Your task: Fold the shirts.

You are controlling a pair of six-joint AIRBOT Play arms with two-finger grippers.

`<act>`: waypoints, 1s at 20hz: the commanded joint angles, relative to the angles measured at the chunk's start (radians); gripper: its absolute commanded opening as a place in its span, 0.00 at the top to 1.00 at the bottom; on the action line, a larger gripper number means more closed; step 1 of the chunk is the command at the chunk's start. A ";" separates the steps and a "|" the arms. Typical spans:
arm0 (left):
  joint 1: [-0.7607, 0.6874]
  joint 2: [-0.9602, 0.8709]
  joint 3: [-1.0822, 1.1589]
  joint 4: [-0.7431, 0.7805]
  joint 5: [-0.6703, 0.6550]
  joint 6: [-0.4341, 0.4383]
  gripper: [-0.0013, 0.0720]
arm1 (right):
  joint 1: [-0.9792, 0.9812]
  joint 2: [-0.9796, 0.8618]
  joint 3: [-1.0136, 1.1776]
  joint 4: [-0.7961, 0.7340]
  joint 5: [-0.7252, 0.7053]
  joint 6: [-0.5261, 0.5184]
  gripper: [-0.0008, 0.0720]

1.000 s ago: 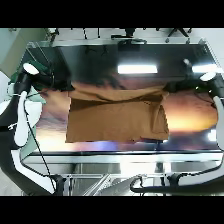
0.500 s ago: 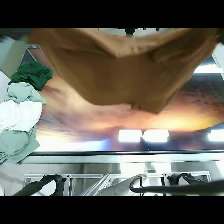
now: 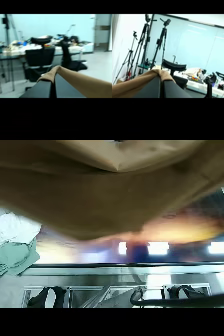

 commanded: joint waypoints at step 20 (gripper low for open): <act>-0.498 -1.389 0.121 0.527 -0.196 -0.050 0.97 | -0.008 -1.127 -0.080 0.000 0.127 0.153 0.96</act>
